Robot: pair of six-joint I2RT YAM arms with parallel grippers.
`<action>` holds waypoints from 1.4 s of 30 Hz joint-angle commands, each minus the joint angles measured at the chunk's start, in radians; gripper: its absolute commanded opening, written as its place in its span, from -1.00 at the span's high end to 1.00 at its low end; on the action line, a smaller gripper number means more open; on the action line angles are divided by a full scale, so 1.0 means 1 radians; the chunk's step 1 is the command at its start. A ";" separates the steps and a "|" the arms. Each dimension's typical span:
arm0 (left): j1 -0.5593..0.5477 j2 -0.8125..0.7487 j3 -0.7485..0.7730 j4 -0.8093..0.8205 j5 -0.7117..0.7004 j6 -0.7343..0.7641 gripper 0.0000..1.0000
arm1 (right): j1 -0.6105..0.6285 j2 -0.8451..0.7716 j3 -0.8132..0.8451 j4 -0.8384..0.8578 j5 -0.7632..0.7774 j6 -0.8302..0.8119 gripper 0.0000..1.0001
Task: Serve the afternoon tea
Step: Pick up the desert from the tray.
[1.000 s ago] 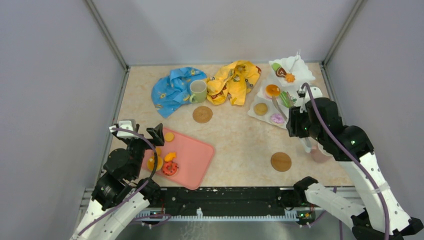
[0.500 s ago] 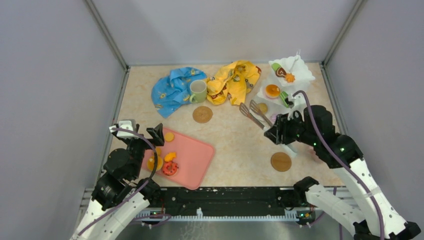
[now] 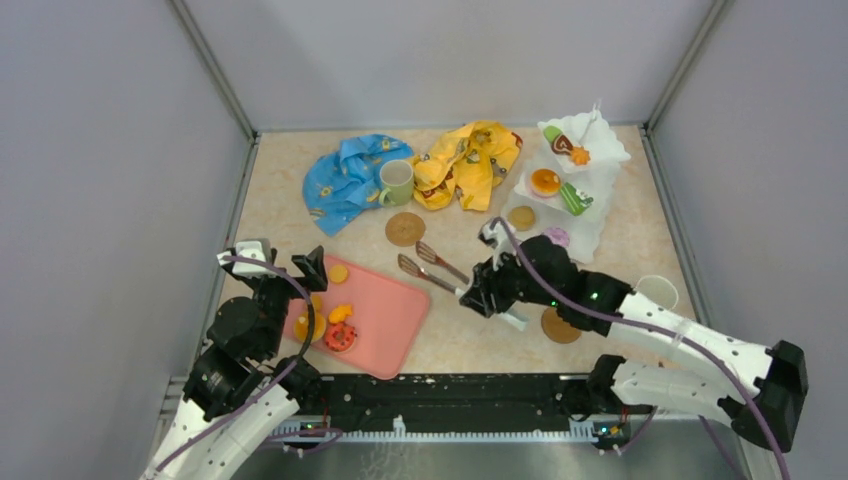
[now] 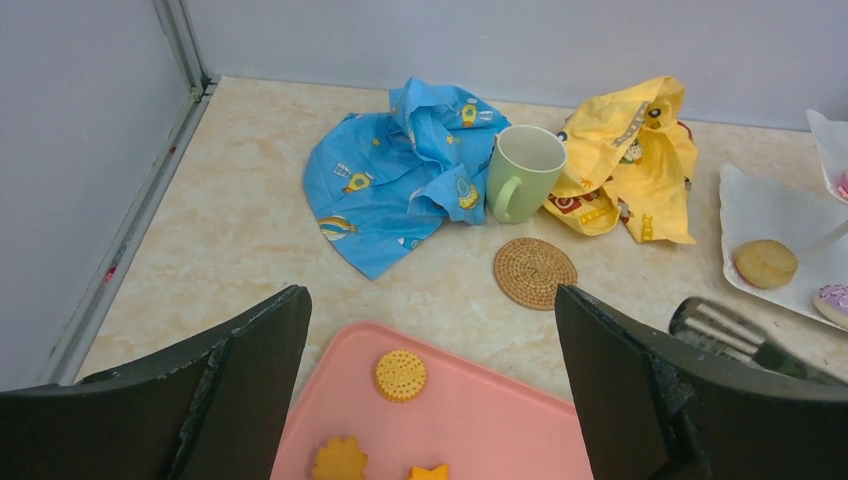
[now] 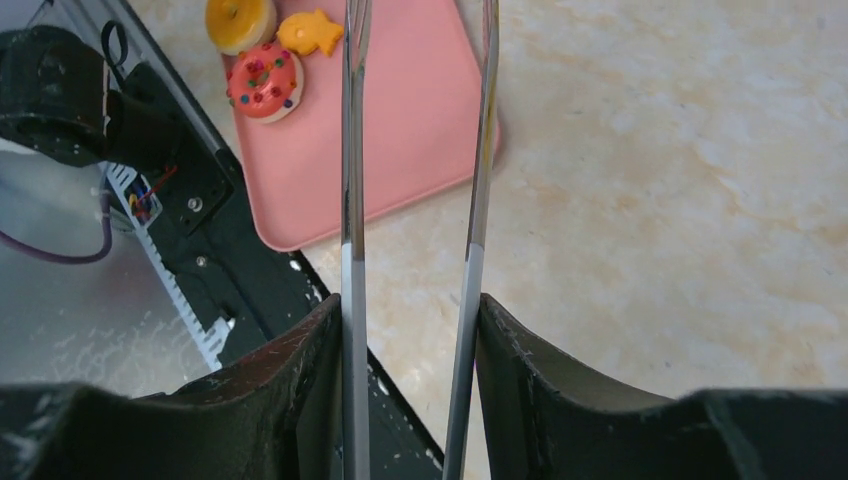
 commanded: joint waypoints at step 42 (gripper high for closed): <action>0.003 0.055 0.157 -0.011 -0.051 0.011 -0.98 | 0.401 0.634 0.240 0.243 0.053 -0.515 0.01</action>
